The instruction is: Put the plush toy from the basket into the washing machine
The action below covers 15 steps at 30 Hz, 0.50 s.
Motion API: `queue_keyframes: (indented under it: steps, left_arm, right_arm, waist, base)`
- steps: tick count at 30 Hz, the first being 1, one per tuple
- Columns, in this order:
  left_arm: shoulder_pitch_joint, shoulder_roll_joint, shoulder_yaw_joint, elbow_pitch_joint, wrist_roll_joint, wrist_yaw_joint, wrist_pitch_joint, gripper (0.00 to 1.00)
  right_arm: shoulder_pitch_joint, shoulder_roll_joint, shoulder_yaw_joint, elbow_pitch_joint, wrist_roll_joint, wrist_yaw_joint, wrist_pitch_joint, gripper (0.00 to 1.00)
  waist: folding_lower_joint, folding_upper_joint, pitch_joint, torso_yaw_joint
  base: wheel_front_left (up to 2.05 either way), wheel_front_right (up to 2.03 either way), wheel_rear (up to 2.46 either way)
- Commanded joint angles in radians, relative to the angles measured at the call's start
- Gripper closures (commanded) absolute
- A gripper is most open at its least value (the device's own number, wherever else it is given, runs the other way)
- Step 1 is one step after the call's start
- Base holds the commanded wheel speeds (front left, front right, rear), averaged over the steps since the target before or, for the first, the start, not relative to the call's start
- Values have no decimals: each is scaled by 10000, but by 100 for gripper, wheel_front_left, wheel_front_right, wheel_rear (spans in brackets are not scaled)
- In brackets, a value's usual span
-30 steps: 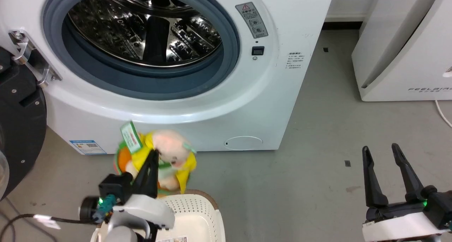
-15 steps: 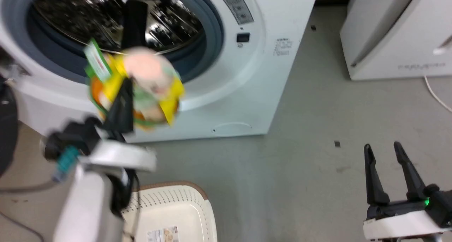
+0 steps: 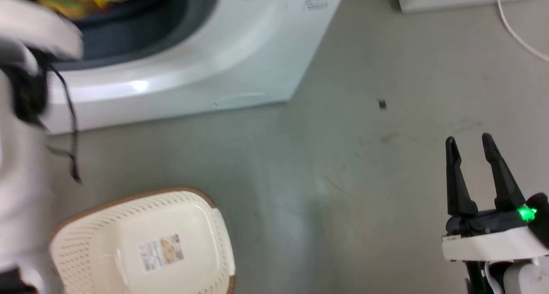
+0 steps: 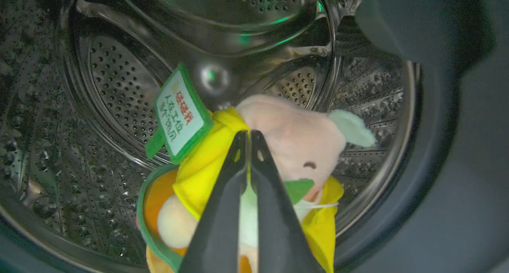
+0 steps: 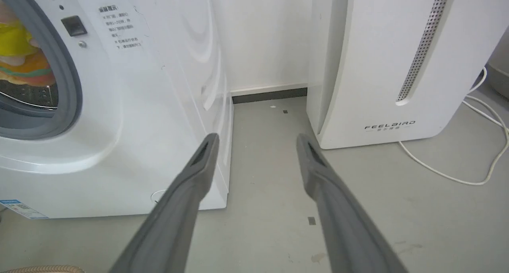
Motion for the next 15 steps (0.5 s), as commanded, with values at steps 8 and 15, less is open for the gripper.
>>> queue_keyframes:
  steps: [8,15]
  left_arm:
    - [-3268,1192,-340,1685,629,-188,439,100]
    - [-4642,1951,-1072,3350,1250,-372,443,100]
  right_arm:
    - [-506,7,278,-63,499,-9,-46,0]
    - [-651,7,409,-81,740,-9,-46,0]
  waist:
    - [-1,0,1937,-1154]
    - [-1,0,2460,-1420]
  base:
    - [0,0,0]
    - [0,0,0]
